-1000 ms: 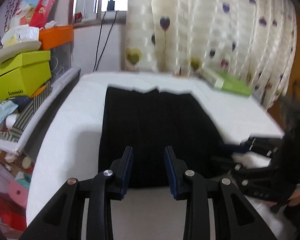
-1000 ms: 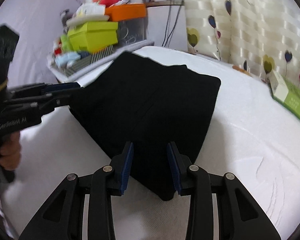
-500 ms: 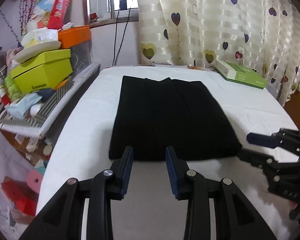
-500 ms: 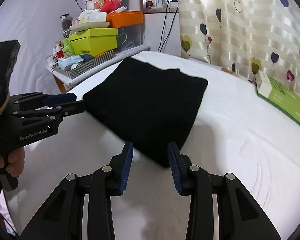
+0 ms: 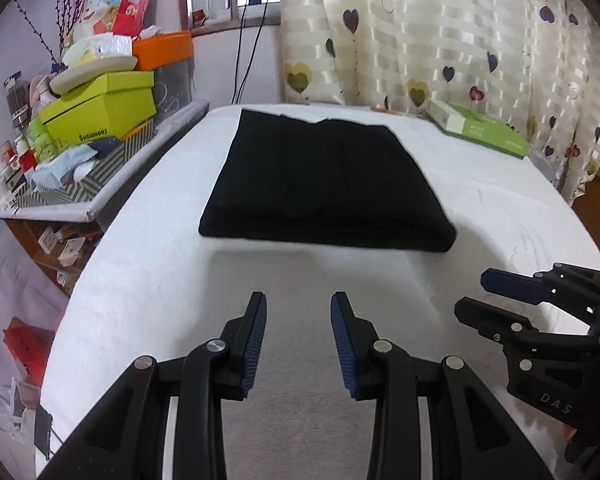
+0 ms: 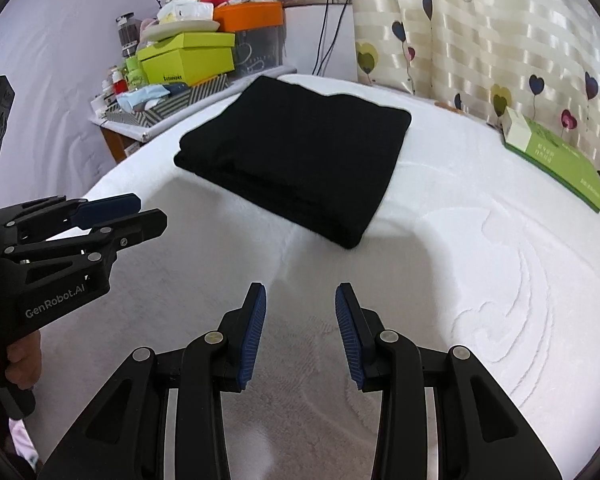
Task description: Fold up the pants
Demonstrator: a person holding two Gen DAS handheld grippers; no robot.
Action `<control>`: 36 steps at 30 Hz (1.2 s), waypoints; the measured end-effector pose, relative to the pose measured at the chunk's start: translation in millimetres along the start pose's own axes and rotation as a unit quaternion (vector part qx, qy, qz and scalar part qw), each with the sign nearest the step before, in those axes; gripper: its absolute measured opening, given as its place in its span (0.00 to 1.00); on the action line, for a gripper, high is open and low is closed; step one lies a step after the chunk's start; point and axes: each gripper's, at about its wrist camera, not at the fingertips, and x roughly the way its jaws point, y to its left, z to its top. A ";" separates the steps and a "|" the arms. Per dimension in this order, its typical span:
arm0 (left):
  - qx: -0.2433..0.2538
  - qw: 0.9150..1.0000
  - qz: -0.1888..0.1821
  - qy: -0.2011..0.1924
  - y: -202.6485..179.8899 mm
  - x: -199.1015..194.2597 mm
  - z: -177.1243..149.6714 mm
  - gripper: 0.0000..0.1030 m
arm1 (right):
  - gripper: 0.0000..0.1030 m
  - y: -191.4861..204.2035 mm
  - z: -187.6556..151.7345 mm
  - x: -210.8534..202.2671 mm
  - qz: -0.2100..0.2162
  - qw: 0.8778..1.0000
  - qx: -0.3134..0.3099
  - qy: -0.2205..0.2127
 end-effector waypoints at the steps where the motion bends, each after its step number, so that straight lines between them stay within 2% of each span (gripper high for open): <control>1: -0.001 1.000 0.002 0.003 0.8 3.0 -0.7 0.36 | 0.36 -0.1 -0.6 1.9 -0.002 1.000 -0.001 0.002; 11: 0.006 1.000 0.016 0.022 0.0 23.3 -1.9 0.36 | 0.37 -0.3 4.1 18.1 -0.009 1.000 -0.004 0.013; 20: 0.006 1.000 0.008 0.025 -0.3 31.3 2.9 0.36 | 0.45 -1.0 10.6 25.7 -0.008 1.000 -0.003 0.015; 36: 0.010 1.000 0.013 0.025 -2.4 34.1 4.0 0.38 | 0.46 -2.1 11.8 26.6 -0.007 1.000 -0.002 0.015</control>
